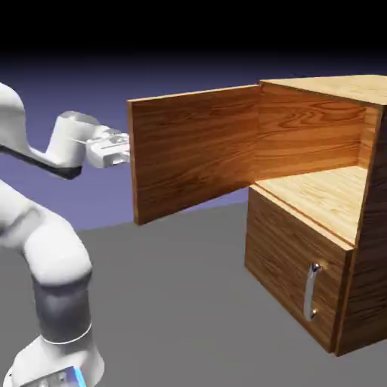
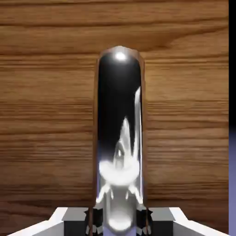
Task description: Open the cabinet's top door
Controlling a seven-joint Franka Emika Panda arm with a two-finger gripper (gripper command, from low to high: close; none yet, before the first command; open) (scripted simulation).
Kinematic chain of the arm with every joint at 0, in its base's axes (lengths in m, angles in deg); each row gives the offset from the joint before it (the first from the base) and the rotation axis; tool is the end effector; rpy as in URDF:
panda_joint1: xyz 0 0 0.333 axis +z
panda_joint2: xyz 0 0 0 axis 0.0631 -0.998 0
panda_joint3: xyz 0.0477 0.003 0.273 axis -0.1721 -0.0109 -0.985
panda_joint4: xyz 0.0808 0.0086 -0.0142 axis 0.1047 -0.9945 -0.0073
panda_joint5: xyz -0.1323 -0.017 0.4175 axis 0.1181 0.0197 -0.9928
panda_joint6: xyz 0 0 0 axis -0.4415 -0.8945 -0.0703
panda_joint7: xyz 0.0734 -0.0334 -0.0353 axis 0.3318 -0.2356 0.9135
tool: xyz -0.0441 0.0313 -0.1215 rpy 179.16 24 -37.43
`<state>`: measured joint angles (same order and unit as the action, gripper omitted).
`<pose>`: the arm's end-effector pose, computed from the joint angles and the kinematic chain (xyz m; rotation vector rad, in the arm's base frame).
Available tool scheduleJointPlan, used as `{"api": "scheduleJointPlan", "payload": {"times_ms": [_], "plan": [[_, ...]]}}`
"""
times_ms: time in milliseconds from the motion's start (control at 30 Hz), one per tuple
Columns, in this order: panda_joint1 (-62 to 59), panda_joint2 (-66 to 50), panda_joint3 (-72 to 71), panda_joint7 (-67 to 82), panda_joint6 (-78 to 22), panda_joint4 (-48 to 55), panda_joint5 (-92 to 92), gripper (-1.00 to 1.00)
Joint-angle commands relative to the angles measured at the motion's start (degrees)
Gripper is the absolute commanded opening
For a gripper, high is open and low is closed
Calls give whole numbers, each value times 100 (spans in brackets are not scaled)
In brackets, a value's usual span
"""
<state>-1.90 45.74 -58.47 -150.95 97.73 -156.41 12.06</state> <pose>0.2671 0.2702 0.4149 1.0265 -1.7225 1.9441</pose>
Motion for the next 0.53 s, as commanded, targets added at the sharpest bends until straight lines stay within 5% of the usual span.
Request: {"api": "scheduleJointPlan", "payload": {"times_ms": [0, 500], "plan": [[-204, -129, -209, -61, -172, 188, -69, -100], [-3316, -585, -3059, -315, -1582, 2235, -765, -100]]}}
